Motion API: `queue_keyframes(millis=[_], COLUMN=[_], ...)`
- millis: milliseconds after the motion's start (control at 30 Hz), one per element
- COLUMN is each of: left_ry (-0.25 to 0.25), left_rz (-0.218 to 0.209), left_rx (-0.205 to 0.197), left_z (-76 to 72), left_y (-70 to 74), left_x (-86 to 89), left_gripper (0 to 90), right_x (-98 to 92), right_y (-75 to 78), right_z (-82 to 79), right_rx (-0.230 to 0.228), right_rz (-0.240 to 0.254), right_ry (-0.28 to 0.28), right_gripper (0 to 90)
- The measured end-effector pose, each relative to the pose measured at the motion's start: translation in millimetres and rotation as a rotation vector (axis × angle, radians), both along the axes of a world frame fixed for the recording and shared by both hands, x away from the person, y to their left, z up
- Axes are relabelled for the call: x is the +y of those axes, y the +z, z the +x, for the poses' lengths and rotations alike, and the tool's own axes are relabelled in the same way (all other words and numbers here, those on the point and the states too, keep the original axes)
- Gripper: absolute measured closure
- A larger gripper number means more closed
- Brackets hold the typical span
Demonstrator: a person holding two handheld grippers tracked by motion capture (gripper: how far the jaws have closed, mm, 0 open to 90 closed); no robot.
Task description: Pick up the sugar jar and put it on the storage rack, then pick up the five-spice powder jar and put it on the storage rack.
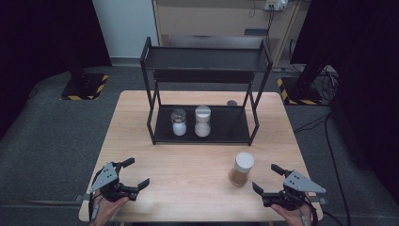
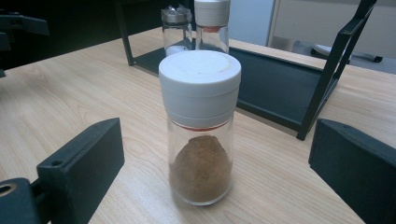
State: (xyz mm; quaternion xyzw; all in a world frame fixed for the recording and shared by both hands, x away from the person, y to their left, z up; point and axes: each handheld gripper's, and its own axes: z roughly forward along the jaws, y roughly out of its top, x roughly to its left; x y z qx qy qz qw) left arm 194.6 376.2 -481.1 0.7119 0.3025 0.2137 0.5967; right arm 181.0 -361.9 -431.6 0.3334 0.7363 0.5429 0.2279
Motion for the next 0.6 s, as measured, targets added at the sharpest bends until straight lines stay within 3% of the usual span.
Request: queue_keyframes(millis=[600], left_ry=[-0.004], left_rz=[-0.003], left_rx=[-0.002], left_z=[0.5], left_y=[-0.3], left_x=[-0.3], left_gripper=[0.0], right_x=[-1.1], right_y=[-0.4], right_z=[-1.6], right_rx=[-0.002], right_rz=[0.013], right_ry=[-0.004], right_gripper=[3.8])
